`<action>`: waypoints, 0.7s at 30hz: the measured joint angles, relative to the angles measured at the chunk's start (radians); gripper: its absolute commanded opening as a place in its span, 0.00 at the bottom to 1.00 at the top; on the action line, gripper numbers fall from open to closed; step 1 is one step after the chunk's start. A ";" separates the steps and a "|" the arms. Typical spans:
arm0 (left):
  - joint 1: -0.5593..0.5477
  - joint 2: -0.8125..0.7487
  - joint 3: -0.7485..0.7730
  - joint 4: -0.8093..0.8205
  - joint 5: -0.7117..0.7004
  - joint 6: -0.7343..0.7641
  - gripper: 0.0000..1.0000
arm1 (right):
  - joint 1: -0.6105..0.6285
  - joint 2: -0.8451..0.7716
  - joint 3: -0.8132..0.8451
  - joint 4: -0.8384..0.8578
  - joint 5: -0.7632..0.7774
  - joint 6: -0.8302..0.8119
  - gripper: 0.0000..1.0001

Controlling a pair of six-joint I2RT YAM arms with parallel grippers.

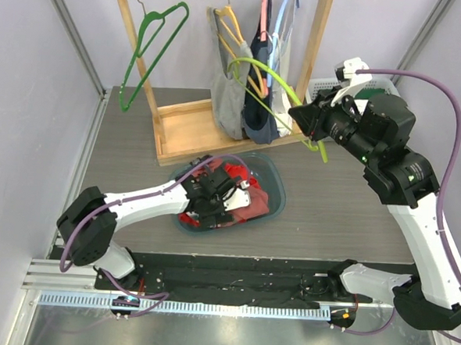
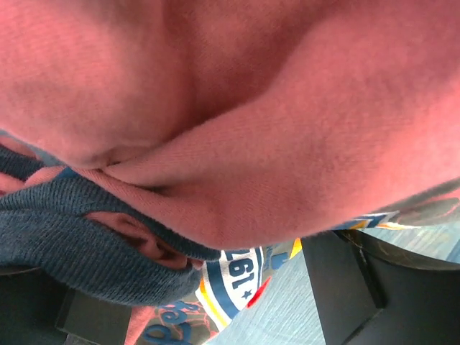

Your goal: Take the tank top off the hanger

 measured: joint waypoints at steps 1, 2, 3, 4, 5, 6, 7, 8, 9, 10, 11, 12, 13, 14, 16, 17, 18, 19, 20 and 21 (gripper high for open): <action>0.000 0.006 0.007 -0.001 -0.008 -0.002 0.90 | 0.000 -0.002 0.005 -0.005 0.014 -0.001 0.01; 0.000 0.009 0.012 -0.005 -0.013 -0.007 0.94 | 0.000 -0.006 0.010 -0.012 0.031 -0.002 0.01; 0.000 0.007 0.019 -0.014 -0.015 -0.016 0.99 | 0.000 -0.008 0.015 -0.022 0.045 -0.003 0.01; 0.000 0.003 0.027 -0.024 -0.016 -0.026 1.00 | 0.000 -0.008 0.022 -0.032 0.057 -0.003 0.01; 0.000 0.000 0.042 -0.044 -0.016 -0.042 1.00 | 0.000 -0.008 0.027 -0.038 0.066 -0.002 0.01; 0.000 -0.004 0.056 -0.057 -0.016 -0.051 1.00 | 0.000 -0.008 0.035 -0.047 0.070 -0.002 0.01; 0.000 -0.009 0.079 -0.077 -0.018 -0.067 1.00 | -0.001 -0.008 0.040 -0.052 0.071 0.001 0.01; 0.000 -0.016 0.106 -0.096 -0.019 -0.082 1.00 | -0.001 -0.008 0.045 -0.056 0.068 0.003 0.01; 0.000 -0.026 0.135 -0.116 -0.021 -0.097 1.00 | -0.001 -0.008 0.050 -0.057 0.058 0.006 0.01; 0.000 -0.037 0.168 -0.136 -0.024 -0.104 1.00 | -0.001 -0.006 0.055 -0.056 0.044 0.010 0.01; 0.000 -0.050 0.198 -0.151 -0.029 -0.107 1.00 | -0.001 -0.002 0.066 -0.056 0.022 0.020 0.01; 0.000 -0.062 0.222 -0.164 -0.033 -0.109 1.00 | -0.001 0.002 0.072 -0.055 0.007 0.027 0.01; 0.000 -0.076 0.262 -0.191 -0.043 -0.109 1.00 | -0.001 0.008 0.083 -0.053 -0.015 0.036 0.01; 0.000 -0.084 0.289 -0.205 -0.050 -0.109 1.00 | -0.001 0.014 0.090 -0.048 -0.034 0.046 0.01; 0.000 -0.098 0.350 -0.247 -0.064 -0.108 1.00 | -0.001 0.035 0.106 -0.024 -0.081 0.070 0.01; 0.000 -0.102 0.385 -0.272 -0.071 -0.107 1.00 | 0.000 0.048 0.115 -0.008 -0.105 0.084 0.01; 0.000 -0.107 0.416 -0.293 -0.079 -0.106 1.00 | 0.001 0.061 0.121 0.008 -0.121 0.093 0.01; 0.000 -0.112 0.441 -0.312 -0.086 -0.106 1.00 | 0.009 0.083 0.132 0.030 -0.140 0.108 0.01; 0.000 -0.118 0.462 -0.329 -0.091 -0.106 1.00 | 0.021 0.101 0.141 0.042 -0.145 0.113 0.01; 0.000 -0.127 0.476 -0.343 -0.094 -0.104 1.00 | 0.041 0.126 0.158 0.052 -0.144 0.116 0.01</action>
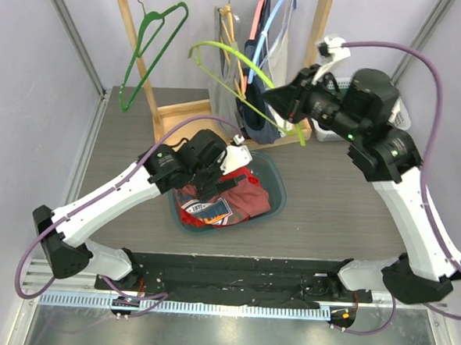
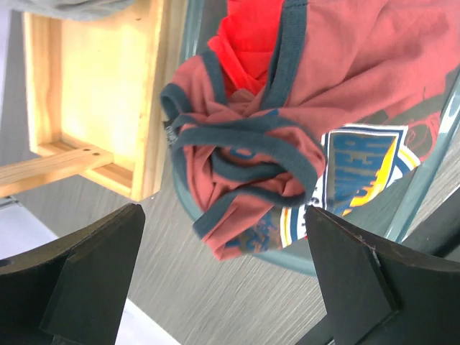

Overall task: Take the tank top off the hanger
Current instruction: Remove the tank top from the hanger, then place the hanger at the clothesline.

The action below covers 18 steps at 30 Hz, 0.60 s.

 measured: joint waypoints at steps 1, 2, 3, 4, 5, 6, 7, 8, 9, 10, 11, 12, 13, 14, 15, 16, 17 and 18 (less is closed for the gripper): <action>0.000 -0.011 0.008 -0.012 -0.002 0.003 1.00 | 0.021 0.029 0.023 0.006 0.003 0.000 0.01; 0.000 -0.025 0.012 -0.023 -0.002 0.006 1.00 | 0.056 0.071 0.057 0.006 0.019 -0.001 0.01; 0.000 -0.041 0.014 -0.036 -0.002 0.009 1.00 | 0.087 0.109 0.095 0.003 0.031 -0.006 0.01; 0.000 -0.059 0.016 -0.047 -0.001 0.013 1.00 | 0.110 0.146 0.133 0.000 0.044 -0.008 0.01; 0.000 -0.072 0.018 -0.055 -0.002 0.018 1.00 | 0.142 0.198 0.192 -0.012 0.069 -0.012 0.01; 0.000 -0.092 0.024 -0.064 -0.001 0.027 1.00 | 0.171 0.251 0.262 -0.026 0.103 -0.017 0.01; 0.000 -0.103 0.030 -0.071 -0.002 0.031 1.00 | 0.195 0.308 0.335 -0.036 0.140 -0.024 0.01; 0.000 -0.120 0.039 -0.077 -0.002 0.035 1.00 | 0.222 0.369 0.408 -0.043 0.188 -0.031 0.01; 0.000 -0.131 0.044 -0.079 -0.002 0.037 1.00 | 0.239 0.403 0.447 -0.045 0.225 -0.035 0.01; 0.000 -0.144 0.048 -0.082 -0.002 0.040 1.00 | 0.262 0.443 0.491 -0.053 0.278 -0.041 0.01; 0.000 -0.158 0.049 -0.082 -0.003 0.043 1.00 | 0.277 0.469 0.518 -0.057 0.318 -0.046 0.01; 0.000 -0.170 0.049 -0.087 -0.003 0.048 1.00 | 0.297 0.497 0.546 -0.064 0.372 -0.055 0.01; 0.000 -0.182 0.049 -0.090 -0.003 0.052 1.00 | 0.317 0.526 0.575 -0.071 0.435 -0.063 0.01; 0.000 -0.193 0.048 -0.091 -0.004 0.055 1.00 | 0.332 0.544 0.589 -0.077 0.480 -0.070 0.01; 0.000 -0.204 0.046 -0.091 -0.004 0.058 1.00 | 0.348 0.560 0.602 -0.087 0.525 -0.077 0.01; 0.000 -0.214 0.042 -0.090 -0.004 0.059 1.00 | 0.360 0.571 0.613 -0.095 0.558 -0.082 0.01; 0.000 -0.224 0.037 -0.090 -0.005 0.061 1.00 | 0.373 0.583 0.622 -0.102 0.596 -0.089 0.01; 0.000 -0.234 0.029 -0.090 -0.005 0.063 1.00 | 0.386 0.591 0.631 -0.107 0.629 -0.095 0.01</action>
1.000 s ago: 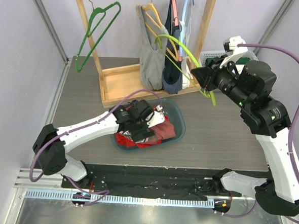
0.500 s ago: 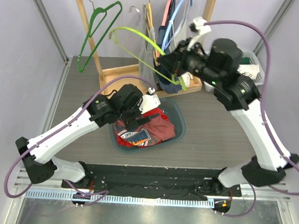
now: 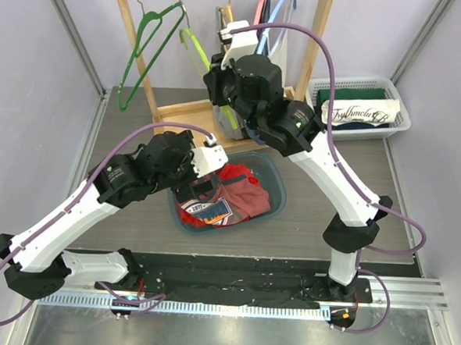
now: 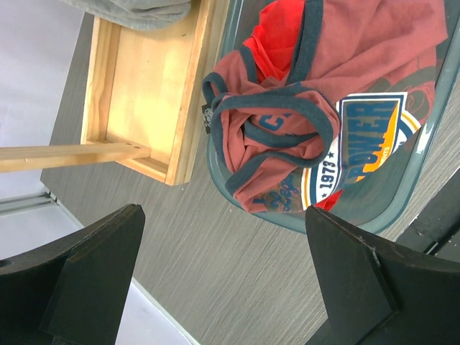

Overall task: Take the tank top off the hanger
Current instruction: Place the hanger at the clothesline.

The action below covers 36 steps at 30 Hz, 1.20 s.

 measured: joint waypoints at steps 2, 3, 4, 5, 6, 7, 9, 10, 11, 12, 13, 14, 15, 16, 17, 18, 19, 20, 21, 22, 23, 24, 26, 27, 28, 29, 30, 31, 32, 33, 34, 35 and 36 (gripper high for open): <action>0.000 -0.014 -0.016 0.000 0.000 0.002 1.00 | 0.019 0.009 0.005 0.000 0.052 -0.013 0.01; 0.000 -0.021 -0.025 -0.001 0.000 0.003 1.00 | 0.027 0.011 0.006 0.000 0.074 -0.019 0.01; 0.000 -0.025 -0.034 0.000 0.000 0.003 1.00 | 0.034 0.012 0.008 0.002 0.096 -0.025 0.01; 0.000 -0.027 -0.040 -0.002 0.000 0.003 1.00 | 0.039 0.016 0.015 0.006 0.117 -0.032 0.01; 0.000 -0.027 -0.044 -0.003 0.001 0.003 1.00 | 0.041 0.020 0.023 0.013 0.135 -0.039 0.01; 0.000 -0.027 -0.048 -0.002 0.001 0.002 1.00 | 0.042 0.028 0.035 0.027 0.159 -0.049 0.01; 0.000 -0.027 -0.051 -0.003 0.001 0.001 1.00 | 0.042 0.048 0.050 0.085 0.221 -0.075 0.01; 0.000 -0.027 -0.051 -0.003 0.001 -0.001 1.00 | 0.041 0.059 0.051 0.119 0.249 -0.090 0.01; 0.000 -0.028 -0.051 -0.003 0.001 -0.002 1.00 | 0.041 0.071 0.052 0.147 0.270 -0.101 0.01; 0.000 -0.030 -0.051 -0.003 0.002 -0.002 1.00 | 0.040 0.087 0.056 0.181 0.296 -0.119 0.01; 0.000 -0.033 -0.052 -0.003 0.003 -0.002 1.00 | 0.039 0.107 0.062 0.214 0.316 -0.135 0.01; 0.000 -0.035 -0.052 -0.003 0.003 -0.003 1.00 | 0.037 0.131 0.070 0.246 0.334 -0.150 0.01; 0.000 -0.040 -0.052 -0.003 0.003 -0.003 1.00 | 0.035 0.151 0.078 0.269 0.344 -0.161 0.01; 0.000 -0.045 -0.052 -0.003 0.003 -0.005 1.00 | 0.034 0.181 0.088 0.301 0.354 -0.177 0.01; 0.000 -0.051 -0.052 -0.003 0.003 -0.005 1.00 | 0.034 0.204 0.091 0.325 0.357 -0.187 0.01; 0.000 -0.055 -0.052 -0.003 0.003 -0.005 1.00 | 0.034 0.224 0.092 0.347 0.358 -0.198 0.01; 0.000 -0.060 -0.052 -0.003 0.003 -0.005 1.00 | 0.034 0.238 0.092 0.363 0.359 -0.203 0.01; 0.000 -0.064 -0.052 -0.003 0.004 -0.005 1.00 | 0.034 0.254 0.092 0.384 0.354 -0.209 0.01; 0.000 -0.068 -0.052 -0.003 0.004 -0.005 1.00 | 0.033 0.268 0.092 0.407 0.354 -0.211 0.01; 0.000 -0.071 -0.052 -0.003 0.004 -0.005 1.00 | 0.032 0.274 0.092 0.421 0.352 -0.212 0.01; 0.000 -0.074 -0.053 -0.003 0.004 -0.006 1.00 | 0.029 0.277 0.092 0.437 0.345 -0.211 0.01; 0.000 -0.077 -0.055 -0.003 0.004 -0.005 1.00 | 0.028 0.277 0.091 0.444 0.338 -0.208 0.01; 0.000 -0.083 -0.060 -0.003 0.004 -0.005 1.00 | 0.022 0.277 0.091 0.466 0.320 -0.204 0.01; 0.000 -0.087 -0.064 -0.003 0.004 -0.005 1.00 | 0.019 0.277 0.090 0.477 0.313 -0.203 0.01; 0.000 -0.091 -0.070 -0.002 0.004 -0.005 1.00 | 0.013 0.277 0.088 0.490 0.303 -0.201 0.01; 0.000 -0.097 -0.076 -0.002 0.004 -0.005 1.00 | 0.010 0.277 0.085 0.497 0.293 -0.199 0.01; 0.000 -0.102 -0.081 -0.002 0.004 -0.005 1.00 | 0.006 0.277 0.085 0.502 0.283 -0.197 0.01; 0.000 -0.109 -0.089 -0.003 0.005 -0.005 1.00 | 0.003 0.277 0.085 0.507 0.272 -0.195 0.01; 0.000 -0.113 -0.094 -0.003 0.005 -0.005 0.99 | -0.002 0.280 0.085 0.512 0.260 -0.192 0.01; 0.000 -0.119 -0.100 -0.003 0.006 -0.005 1.00 | -0.007 0.283 0.087 0.518 0.249 -0.188 0.01; 0.000 -0.123 -0.103 -0.005 0.008 -0.005 0.99 | -0.012 0.289 0.095 0.522 0.238 -0.183 0.01; 0.000 -0.127 -0.105 -0.006 0.008 -0.005 1.00 | -0.017 0.296 0.100 0.527 0.227 -0.173 0.01; 0.000 -0.130 -0.105 -0.008 0.011 -0.005 0.99 | -0.025 0.303 0.103 0.532 0.214 -0.164 0.01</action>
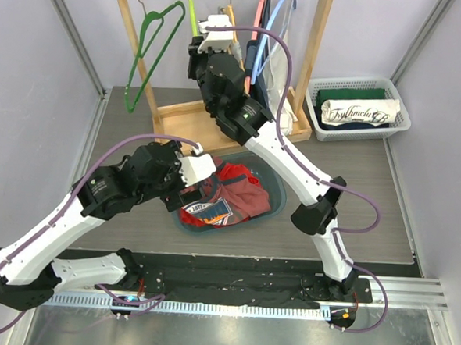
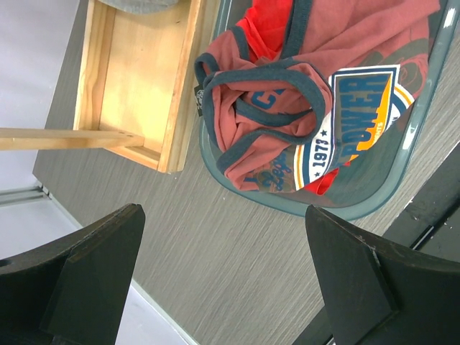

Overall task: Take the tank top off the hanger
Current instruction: Place the hanger at the clothesline.

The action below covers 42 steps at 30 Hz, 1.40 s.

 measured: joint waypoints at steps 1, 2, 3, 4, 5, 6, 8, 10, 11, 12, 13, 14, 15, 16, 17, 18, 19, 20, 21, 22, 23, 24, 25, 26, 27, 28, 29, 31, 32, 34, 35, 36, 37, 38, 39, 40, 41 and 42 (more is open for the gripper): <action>0.000 -0.004 0.000 0.000 0.001 0.000 1.00 | -0.003 0.002 0.000 0.001 -0.010 0.012 0.01; 0.002 -0.007 0.000 0.000 0.001 0.000 1.00 | -0.013 0.010 0.001 0.002 -0.020 0.022 0.01; 0.003 -0.012 0.000 0.000 0.002 0.000 1.00 | -0.018 0.017 0.001 -0.001 -0.029 0.034 0.01; 0.004 -0.015 0.000 0.000 0.002 0.001 1.00 | -0.020 0.023 0.001 -0.001 -0.034 0.042 0.01; 0.004 -0.018 0.000 -0.001 0.003 0.001 1.00 | -0.020 0.028 0.001 -0.001 -0.038 0.047 0.01; 0.004 -0.021 0.000 -0.001 0.005 0.002 1.00 | -0.020 0.032 0.001 -0.001 -0.041 0.051 0.01; 0.004 -0.025 0.000 -0.001 0.009 0.005 1.00 | -0.019 0.048 0.006 -0.001 -0.054 0.057 0.01; 0.004 -0.025 0.003 -0.005 0.013 0.009 1.00 | -0.018 0.066 0.009 0.003 -0.071 0.057 0.01; 0.004 -0.025 0.005 -0.007 0.019 0.010 1.00 | -0.014 0.072 0.009 0.006 -0.077 0.056 0.01; 0.004 -0.025 0.009 -0.010 0.021 0.011 1.00 | -0.012 0.078 0.009 0.011 -0.081 0.054 0.01; 0.004 -0.025 0.013 -0.013 0.026 0.014 1.00 | -0.009 0.081 0.009 0.015 -0.085 0.051 0.01; 0.004 -0.025 0.018 -0.015 0.028 0.016 0.99 | -0.006 0.082 0.009 0.016 -0.088 0.049 0.01; 0.004 -0.025 0.023 -0.015 0.031 0.019 1.00 | -0.003 0.082 0.010 0.019 -0.092 0.045 0.01; 0.004 -0.025 0.026 -0.015 0.033 0.021 1.00 | 0.002 0.081 0.011 0.021 -0.096 0.044 0.01; 0.004 -0.025 0.028 -0.014 0.035 0.022 1.00 | 0.005 0.081 0.011 0.021 -0.100 0.042 0.01; 0.004 -0.025 0.028 -0.015 0.036 0.023 1.00 | 0.009 0.081 0.011 0.021 -0.106 0.040 0.01; 0.005 -0.025 0.028 -0.016 0.037 0.023 0.99 | 0.013 0.082 0.011 0.021 -0.114 0.037 0.01; 0.006 -0.024 0.028 -0.016 0.038 0.023 1.00 | 0.014 0.082 0.011 0.023 -0.122 0.036 0.01; 0.008 -0.025 0.028 -0.016 0.039 0.024 1.00 | 0.016 0.082 0.011 0.026 -0.130 0.035 0.01; 0.010 -0.025 0.028 -0.016 0.039 0.024 1.00 | 0.017 0.082 0.011 0.029 -0.136 0.035 0.01; 0.010 -0.025 0.028 -0.016 0.040 0.025 1.00 | 0.018 0.082 0.011 0.029 -0.138 0.034 0.01; 0.011 -0.025 0.028 -0.016 0.042 0.025 1.00 | 0.019 0.082 0.011 0.029 -0.140 0.034 0.01; 0.011 -0.025 0.028 -0.016 0.042 0.026 1.00 | 0.018 0.082 0.011 0.029 -0.140 0.034 0.01; 0.011 -0.025 0.028 -0.016 0.043 0.026 1.00 | 0.018 0.082 0.011 0.027 -0.140 0.033 0.03; 0.012 -0.025 0.028 -0.016 0.043 0.026 1.00 | 0.018 0.082 0.011 0.027 -0.139 0.033 0.10; 0.013 -0.025 0.028 -0.016 0.043 0.027 1.00 | 0.018 0.082 0.011 0.026 -0.138 0.032 0.18; 0.014 -0.025 0.028 -0.016 0.042 0.027 1.00 | 0.018 0.082 0.011 0.023 -0.137 0.031 0.31; 0.017 -0.025 0.028 -0.015 0.042 0.027 1.00 | 0.018 0.079 0.006 0.022 -0.136 0.029 0.42; 0.018 -0.024 0.028 -0.014 0.041 0.027 1.00 | 0.018 0.066 -0.020 0.019 -0.134 0.028 0.50; 0.023 -0.024 0.028 -0.013 0.035 0.027 1.00 | 0.018 0.031 -0.083 0.000 -0.132 0.035 0.54; 0.025 -0.024 0.028 -0.011 0.032 0.027 1.00 | 0.018 -0.001 -0.136 -0.013 -0.133 0.037 0.60; 0.029 -0.024 0.028 -0.006 0.026 0.027 1.00 | 0.018 -0.027 -0.176 -0.025 -0.135 0.039 0.63; 0.031 -0.024 0.028 0.000 0.021 0.027 1.00 | 0.018 -0.052 -0.210 -0.040 -0.141 0.043 0.67; 0.032 -0.023 0.028 0.005 0.015 0.027 1.00 | 0.018 -0.073 -0.233 -0.049 -0.144 0.045 0.71; 0.035 -0.021 0.028 0.012 0.007 0.027 1.00 | 0.016 -0.101 -0.257 -0.068 -0.151 0.046 0.72; 0.038 -0.019 0.029 0.016 0.001 0.027 1.00 | 0.013 -0.122 -0.265 -0.081 -0.156 0.049 0.73; 0.039 -0.017 0.032 0.016 -0.002 0.027 1.00 | 0.012 -0.143 -0.267 -0.093 -0.164 0.050 0.73; 0.042 -0.013 0.038 0.017 -0.006 0.027 1.00 | 0.011 -0.164 -0.267 -0.102 -0.169 0.050 0.73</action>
